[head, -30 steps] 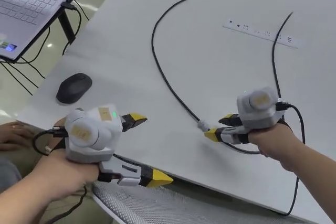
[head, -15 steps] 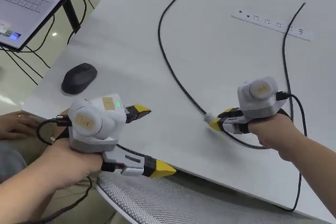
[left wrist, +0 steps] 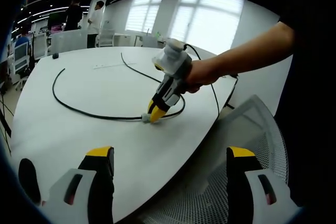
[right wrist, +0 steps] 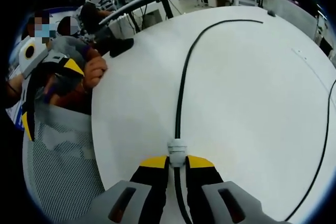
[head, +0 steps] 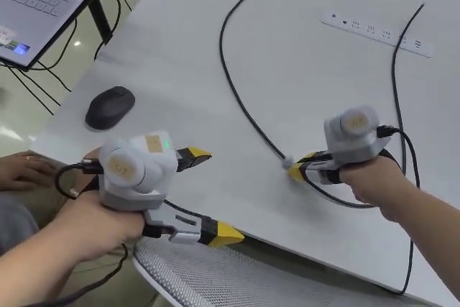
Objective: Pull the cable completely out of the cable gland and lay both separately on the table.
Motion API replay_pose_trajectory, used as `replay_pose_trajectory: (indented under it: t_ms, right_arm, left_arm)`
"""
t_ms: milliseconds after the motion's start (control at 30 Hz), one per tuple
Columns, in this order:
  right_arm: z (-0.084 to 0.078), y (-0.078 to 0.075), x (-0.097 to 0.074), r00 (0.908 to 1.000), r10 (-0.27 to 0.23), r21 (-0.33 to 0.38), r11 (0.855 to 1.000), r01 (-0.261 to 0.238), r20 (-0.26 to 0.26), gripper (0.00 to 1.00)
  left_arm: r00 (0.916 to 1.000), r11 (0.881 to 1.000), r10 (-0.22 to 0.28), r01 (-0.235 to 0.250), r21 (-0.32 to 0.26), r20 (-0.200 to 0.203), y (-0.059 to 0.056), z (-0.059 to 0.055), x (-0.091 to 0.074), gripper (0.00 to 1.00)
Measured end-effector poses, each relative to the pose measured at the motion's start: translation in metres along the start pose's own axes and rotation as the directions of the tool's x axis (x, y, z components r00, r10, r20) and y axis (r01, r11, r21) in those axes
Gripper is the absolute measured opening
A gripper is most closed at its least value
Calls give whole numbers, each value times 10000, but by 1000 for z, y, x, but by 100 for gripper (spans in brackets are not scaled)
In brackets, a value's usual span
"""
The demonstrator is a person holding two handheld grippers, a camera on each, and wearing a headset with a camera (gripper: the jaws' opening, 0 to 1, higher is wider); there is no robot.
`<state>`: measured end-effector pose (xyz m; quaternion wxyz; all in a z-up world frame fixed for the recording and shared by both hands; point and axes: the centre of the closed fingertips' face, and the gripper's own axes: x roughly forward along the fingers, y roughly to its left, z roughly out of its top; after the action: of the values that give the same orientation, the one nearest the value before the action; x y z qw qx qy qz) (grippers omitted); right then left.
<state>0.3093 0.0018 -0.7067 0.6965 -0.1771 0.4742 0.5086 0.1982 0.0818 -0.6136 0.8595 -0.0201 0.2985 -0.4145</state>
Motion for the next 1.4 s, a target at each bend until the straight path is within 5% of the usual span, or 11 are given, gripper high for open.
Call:
replay_pose_trajectory:
  t_ms: [633,1400]
  right_arm:
    - [27,13,-58,9992,145,-952,9954,-109,367,6]
    - [17,69,-109,9972,750,-3201,9449,-686,77,6]
  left_arm:
    - [9992,9981,-377,371,490,113,-10,29,10,89]
    - [9896,9797,-1405,1346,1485,303,-22,76,47,83]
